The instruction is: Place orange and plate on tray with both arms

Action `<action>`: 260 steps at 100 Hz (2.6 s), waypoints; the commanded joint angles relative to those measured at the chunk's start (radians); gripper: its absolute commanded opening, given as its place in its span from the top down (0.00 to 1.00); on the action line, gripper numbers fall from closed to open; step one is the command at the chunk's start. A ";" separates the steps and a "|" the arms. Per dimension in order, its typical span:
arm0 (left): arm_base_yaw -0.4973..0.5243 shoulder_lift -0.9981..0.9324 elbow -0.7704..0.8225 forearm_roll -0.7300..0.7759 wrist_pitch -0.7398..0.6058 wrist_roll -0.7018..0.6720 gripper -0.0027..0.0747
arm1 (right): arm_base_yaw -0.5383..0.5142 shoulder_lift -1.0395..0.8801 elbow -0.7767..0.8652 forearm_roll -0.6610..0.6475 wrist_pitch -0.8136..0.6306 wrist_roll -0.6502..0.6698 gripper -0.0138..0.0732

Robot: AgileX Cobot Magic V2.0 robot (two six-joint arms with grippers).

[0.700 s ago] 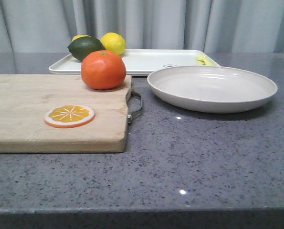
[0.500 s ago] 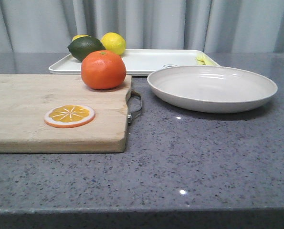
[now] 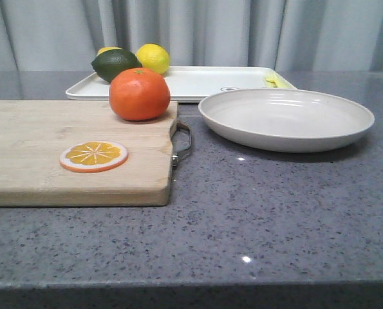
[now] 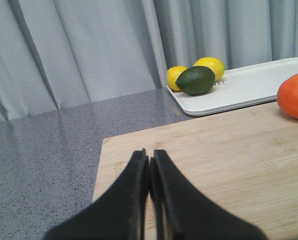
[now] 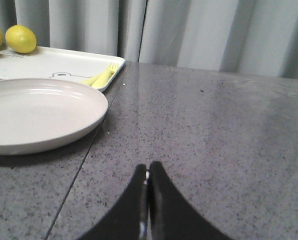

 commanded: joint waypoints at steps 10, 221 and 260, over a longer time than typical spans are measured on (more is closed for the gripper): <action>0.000 -0.033 0.003 -0.017 -0.087 -0.009 0.99 | 0.001 -0.016 -0.023 0.004 -0.183 0.000 0.96; 0.000 0.538 -0.765 -0.200 0.535 -0.009 0.26 | 0.001 0.421 -0.704 -0.013 0.551 0.018 0.36; 0.000 0.591 -0.787 -0.346 0.521 0.155 0.26 | 0.001 0.421 -0.704 -0.013 0.551 0.018 0.28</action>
